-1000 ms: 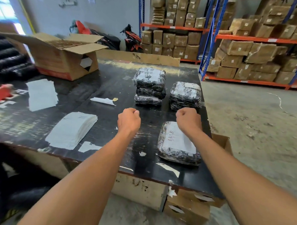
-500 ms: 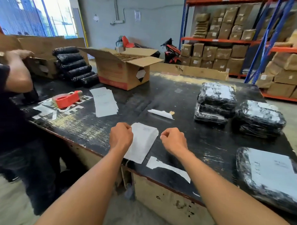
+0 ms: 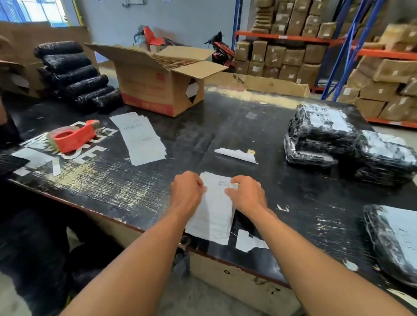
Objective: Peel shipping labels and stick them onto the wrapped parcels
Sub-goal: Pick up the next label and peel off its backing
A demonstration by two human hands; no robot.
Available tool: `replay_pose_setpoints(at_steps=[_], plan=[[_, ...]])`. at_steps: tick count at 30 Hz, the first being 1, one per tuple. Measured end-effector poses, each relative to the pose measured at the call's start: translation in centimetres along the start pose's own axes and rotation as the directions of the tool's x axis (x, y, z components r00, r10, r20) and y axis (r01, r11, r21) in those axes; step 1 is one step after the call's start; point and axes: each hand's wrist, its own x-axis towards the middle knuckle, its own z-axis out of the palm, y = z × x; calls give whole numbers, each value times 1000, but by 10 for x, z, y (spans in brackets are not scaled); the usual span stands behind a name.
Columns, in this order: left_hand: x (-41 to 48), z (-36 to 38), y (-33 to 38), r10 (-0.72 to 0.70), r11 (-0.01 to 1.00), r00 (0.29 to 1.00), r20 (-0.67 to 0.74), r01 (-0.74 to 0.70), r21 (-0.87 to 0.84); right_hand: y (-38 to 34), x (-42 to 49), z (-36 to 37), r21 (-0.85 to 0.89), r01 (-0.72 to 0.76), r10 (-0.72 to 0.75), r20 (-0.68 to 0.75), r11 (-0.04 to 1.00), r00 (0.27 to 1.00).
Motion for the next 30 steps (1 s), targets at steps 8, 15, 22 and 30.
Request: replay_pose_setpoints(at_steps=[8, 15, 22, 30], plan=[[19, -4, 6, -28, 996, 994, 108, 19, 84, -1, 18, -1, -155, 12, -3, 60, 988, 998], [24, -8, 17, -48, 991, 989, 141, 29, 127, -2, 14, 6, -111, 49, -51, -13, 993, 999], [34, -27, 25, -101, 966, 994, 48, 109, -235, -16, 5, -24, 156, 47, -43, -31, 987, 999], [26, -47, 57, 19, 759, 987, 162, 91, -645, -23, 2, -71, 682, -41, 57, -2, 730, 998]])
